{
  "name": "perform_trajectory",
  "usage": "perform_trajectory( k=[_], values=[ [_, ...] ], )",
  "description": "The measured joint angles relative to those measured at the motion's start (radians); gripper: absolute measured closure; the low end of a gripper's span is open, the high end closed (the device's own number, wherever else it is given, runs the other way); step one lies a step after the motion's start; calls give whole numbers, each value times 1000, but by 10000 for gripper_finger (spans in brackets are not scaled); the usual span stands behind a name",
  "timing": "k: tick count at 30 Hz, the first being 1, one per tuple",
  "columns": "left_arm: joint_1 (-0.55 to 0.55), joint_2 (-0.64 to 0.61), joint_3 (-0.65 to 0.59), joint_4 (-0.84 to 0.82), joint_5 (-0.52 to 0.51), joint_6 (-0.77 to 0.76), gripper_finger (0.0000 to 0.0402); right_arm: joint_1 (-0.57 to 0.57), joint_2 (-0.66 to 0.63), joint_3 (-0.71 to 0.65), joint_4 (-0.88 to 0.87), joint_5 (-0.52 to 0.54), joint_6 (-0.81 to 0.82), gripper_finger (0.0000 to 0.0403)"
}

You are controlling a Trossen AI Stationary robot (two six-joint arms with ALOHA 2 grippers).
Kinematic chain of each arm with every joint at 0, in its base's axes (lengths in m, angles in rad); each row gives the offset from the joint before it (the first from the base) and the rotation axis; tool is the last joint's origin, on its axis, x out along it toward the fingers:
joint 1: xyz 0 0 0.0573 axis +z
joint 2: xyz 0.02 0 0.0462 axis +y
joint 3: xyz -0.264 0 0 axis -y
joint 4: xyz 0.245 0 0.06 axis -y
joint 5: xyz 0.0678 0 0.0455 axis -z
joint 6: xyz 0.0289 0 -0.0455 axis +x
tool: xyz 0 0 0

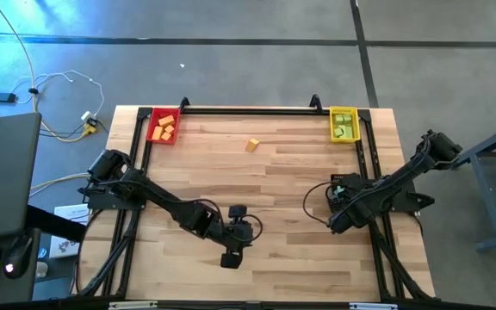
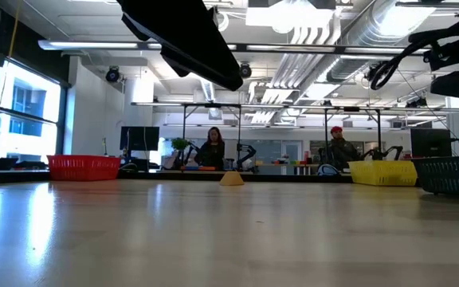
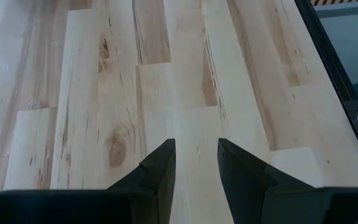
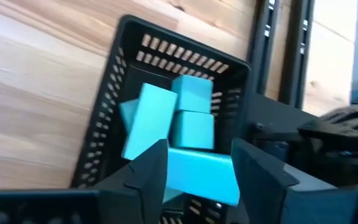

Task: Sort & place blocks by color
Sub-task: Put the yellow block into the red bin

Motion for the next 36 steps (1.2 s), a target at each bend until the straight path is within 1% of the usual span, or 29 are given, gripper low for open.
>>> perform_trajectory(
  k=[3,6,9,12,14,17,19,21,23,24,28,30,32,33,36],
  values=[
    [0,0,0,-5,0,0,296,0,0,0,15,21,0,224],
    [0,0,0,-26,4,-1,296,0,0,0,16,45,-4,223],
    [-5,-11,0,-65,4,-2,296,0,0,8,16,93,-6,223],
    [-14,-34,0,-103,12,21,296,0,0,37,19,179,-8,222],
    [-18,-50,1,-111,13,53,296,0,0,63,27,256,-12,222],
    [-19,-88,-1,-167,31,77,296,-9,0,105,39,358,-55,222],
    [-13,-115,2,-176,61,86,296,-23,0,132,50,396,-96,222],
    [-9,-148,0,-214,87,87,296,-46,0,155,82,424,-160,222],
    [-8,-176,1,-241,98,87,296,-74,1,174,121,432,-238,222],
    [-9,-192,0,-271,98,89,296,-90,0,181,149,442,-284,222],
    [-9,-252,-16,-302,100,106,296,-161,0,189,290,454,-502,222],
    [-4,-282,-48,-244,104,113,296,-202,1,190,375,459,-624,222],
    [6,-317,-111,-203,124,113,296,-246,0,190,467,458,-748,222],
    [13,-326,-139,-144,138,113,296,-268,1,190,513,455,-805,222],
    [40,-380,-237,-69,160,97,296,-341,0,190,660,425,-988,222]
  ],
)
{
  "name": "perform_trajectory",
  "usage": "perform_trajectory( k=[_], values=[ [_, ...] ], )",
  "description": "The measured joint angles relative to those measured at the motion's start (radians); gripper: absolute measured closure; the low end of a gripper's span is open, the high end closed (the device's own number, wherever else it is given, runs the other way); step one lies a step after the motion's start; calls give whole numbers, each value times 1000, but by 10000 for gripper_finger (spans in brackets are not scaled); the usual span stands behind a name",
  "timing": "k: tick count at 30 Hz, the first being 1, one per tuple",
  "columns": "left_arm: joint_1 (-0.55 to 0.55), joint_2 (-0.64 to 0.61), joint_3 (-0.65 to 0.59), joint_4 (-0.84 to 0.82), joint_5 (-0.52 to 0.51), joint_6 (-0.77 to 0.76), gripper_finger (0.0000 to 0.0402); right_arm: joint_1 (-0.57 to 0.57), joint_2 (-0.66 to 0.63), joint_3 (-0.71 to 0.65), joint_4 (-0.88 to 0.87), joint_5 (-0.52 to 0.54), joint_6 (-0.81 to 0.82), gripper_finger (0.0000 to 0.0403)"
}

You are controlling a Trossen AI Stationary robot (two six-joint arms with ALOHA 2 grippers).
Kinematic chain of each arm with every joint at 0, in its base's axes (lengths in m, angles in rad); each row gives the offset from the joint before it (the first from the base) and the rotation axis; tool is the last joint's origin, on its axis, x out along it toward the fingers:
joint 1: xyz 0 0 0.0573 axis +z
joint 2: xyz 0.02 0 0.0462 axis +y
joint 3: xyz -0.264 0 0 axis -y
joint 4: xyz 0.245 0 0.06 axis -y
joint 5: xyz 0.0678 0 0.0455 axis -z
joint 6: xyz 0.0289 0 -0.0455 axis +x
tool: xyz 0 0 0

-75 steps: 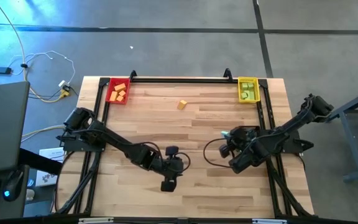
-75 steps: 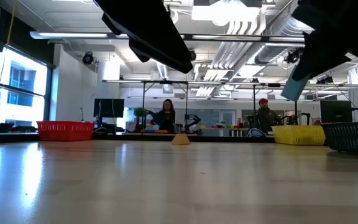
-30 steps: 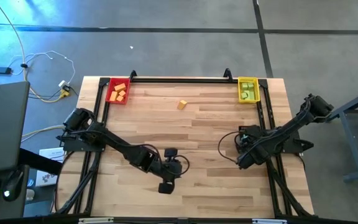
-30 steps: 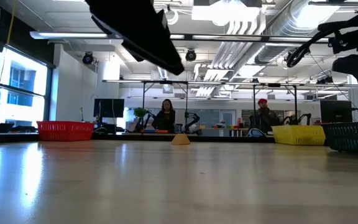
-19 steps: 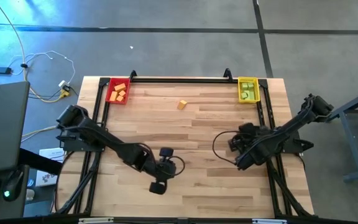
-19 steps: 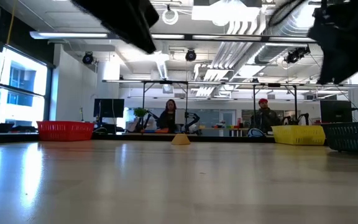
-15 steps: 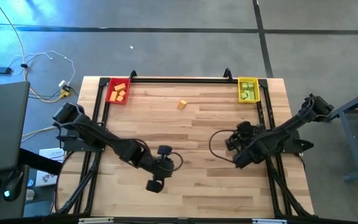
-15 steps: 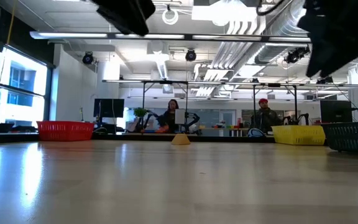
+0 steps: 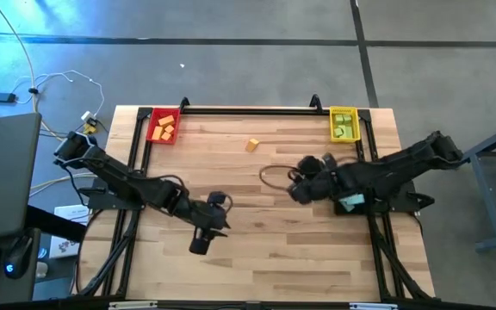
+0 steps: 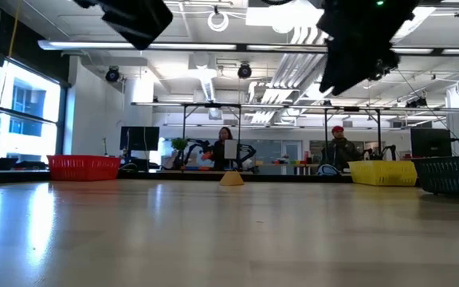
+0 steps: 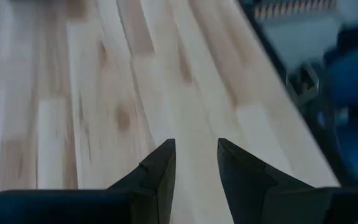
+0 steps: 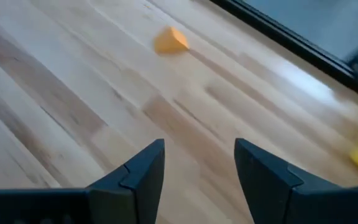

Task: Sort & place blocks by color
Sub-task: Put the yellow block into the red bin

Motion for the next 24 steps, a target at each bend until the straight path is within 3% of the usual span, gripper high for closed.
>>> perform_trajectory(
  k=[6,14,20,24],
  values=[
    [62,-84,-142,152,10,-15,296,-144,0,3,272,-134,-305,222],
    [176,-173,-280,271,139,91,296,-310,0,3,575,-291,-633,222],
    [309,-189,-373,339,276,174,296,-437,0,3,710,-407,-771,222],
    [400,-191,-402,374,310,181,296,-505,0,3,767,-472,-826,222]
  ],
)
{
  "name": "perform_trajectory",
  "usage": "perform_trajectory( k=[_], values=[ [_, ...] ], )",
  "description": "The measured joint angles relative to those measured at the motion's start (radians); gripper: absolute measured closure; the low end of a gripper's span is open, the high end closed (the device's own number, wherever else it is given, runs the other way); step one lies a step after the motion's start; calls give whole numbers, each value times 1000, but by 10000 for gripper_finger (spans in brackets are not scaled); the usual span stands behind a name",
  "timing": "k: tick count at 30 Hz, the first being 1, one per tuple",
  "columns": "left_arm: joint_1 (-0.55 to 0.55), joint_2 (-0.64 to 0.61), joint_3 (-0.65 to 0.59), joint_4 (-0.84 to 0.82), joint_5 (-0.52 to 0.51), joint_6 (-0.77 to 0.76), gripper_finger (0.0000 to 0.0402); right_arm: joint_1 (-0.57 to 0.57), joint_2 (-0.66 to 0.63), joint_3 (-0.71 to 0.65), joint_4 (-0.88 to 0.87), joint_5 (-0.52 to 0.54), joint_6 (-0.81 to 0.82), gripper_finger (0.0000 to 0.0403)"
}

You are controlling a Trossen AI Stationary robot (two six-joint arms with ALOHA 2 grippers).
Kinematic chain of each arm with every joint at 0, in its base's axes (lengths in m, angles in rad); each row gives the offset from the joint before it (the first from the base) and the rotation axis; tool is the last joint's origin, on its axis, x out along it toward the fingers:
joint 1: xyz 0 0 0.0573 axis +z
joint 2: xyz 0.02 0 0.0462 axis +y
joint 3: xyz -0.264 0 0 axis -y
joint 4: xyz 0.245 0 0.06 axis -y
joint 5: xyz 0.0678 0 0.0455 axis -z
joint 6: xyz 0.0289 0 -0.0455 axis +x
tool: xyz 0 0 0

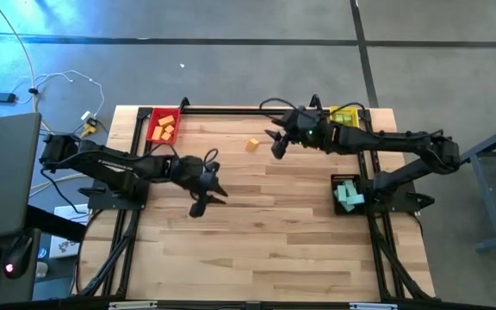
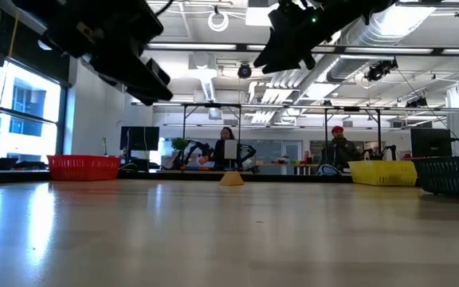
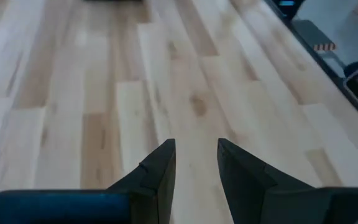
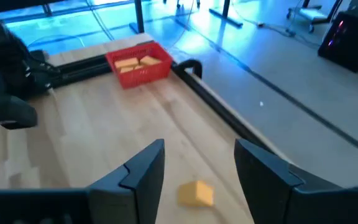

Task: Sort & place blocks by color
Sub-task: Put the yellow block into the red bin

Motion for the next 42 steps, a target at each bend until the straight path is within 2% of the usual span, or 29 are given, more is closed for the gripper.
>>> perform_trajectory(
  k=[8,18,22,26,32,37,42],
  values=[
    [97,-35,-10,38,16,-116,296,-78,0,0,84,-72,-65,221],
    [98,-248,-18,59,14,-132,296,-121,15,159,24,-80,-147,221],
    [99,-328,-34,25,-29,-132,296,-153,78,290,-89,-83,-189,221],
    [99,-399,-36,-76,-165,-132,296,-188,185,463,-258,-101,-244,221],
    [99,-443,-36,-169,-337,-132,296,-229,360,710,-510,-217,-378,221],
    [99,-442,-36,-204,-365,-127,296,-248,502,872,-723,-267,-542,221],
    [99,-441,-36,-237,-362,-122,296,-254,614,948,-846,-272,-728,221]
  ],
)
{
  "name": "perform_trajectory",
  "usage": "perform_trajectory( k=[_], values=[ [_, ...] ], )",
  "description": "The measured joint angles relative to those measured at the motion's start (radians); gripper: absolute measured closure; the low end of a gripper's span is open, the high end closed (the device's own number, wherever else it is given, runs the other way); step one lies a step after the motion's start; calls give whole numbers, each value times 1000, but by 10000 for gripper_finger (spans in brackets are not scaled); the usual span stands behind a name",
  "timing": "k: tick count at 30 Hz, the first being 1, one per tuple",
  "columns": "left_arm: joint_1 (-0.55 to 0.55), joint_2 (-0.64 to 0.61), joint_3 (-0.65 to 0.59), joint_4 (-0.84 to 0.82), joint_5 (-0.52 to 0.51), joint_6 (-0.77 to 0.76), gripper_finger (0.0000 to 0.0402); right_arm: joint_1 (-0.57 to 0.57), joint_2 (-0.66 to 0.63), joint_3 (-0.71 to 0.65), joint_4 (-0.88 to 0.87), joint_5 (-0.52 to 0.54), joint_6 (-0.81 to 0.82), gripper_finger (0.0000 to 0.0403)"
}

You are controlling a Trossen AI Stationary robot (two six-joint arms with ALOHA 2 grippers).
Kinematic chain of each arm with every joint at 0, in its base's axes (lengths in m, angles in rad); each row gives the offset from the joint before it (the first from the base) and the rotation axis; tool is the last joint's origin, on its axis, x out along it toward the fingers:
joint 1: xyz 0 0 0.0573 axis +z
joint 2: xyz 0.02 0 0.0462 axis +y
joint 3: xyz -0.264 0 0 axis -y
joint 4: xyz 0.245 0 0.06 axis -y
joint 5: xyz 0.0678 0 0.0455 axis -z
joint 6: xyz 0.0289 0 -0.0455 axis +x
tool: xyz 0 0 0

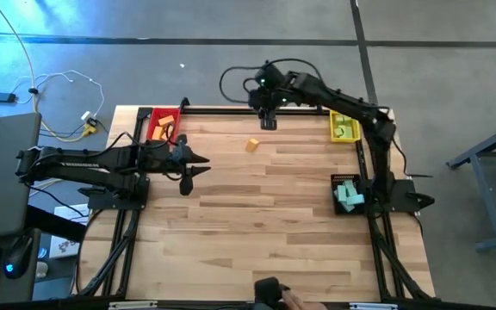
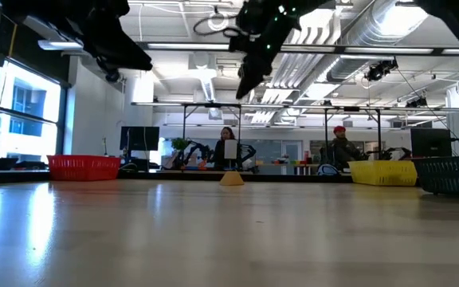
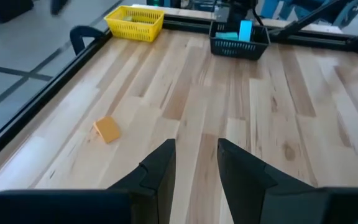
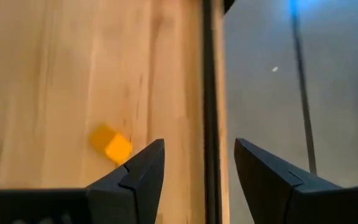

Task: Sort & place blocks by color
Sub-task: Put the yellow block into the red bin

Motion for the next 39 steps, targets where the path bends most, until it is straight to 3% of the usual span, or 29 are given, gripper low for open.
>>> perform_trajectory(
  k=[5,22,30,39],
  values=[
    [0,0,0,-25,0,1,296,6,76,-4,-56,10,-180,221],
    [0,0,0,-39,0,0,296,94,225,-6,-62,38,-533,221],
    [0,0,0,-40,1,0,296,127,286,-6,-38,128,-616,221],
    [0,1,0,-46,1,9,296,128,336,-6,-27,152,-635,221]
  ],
)
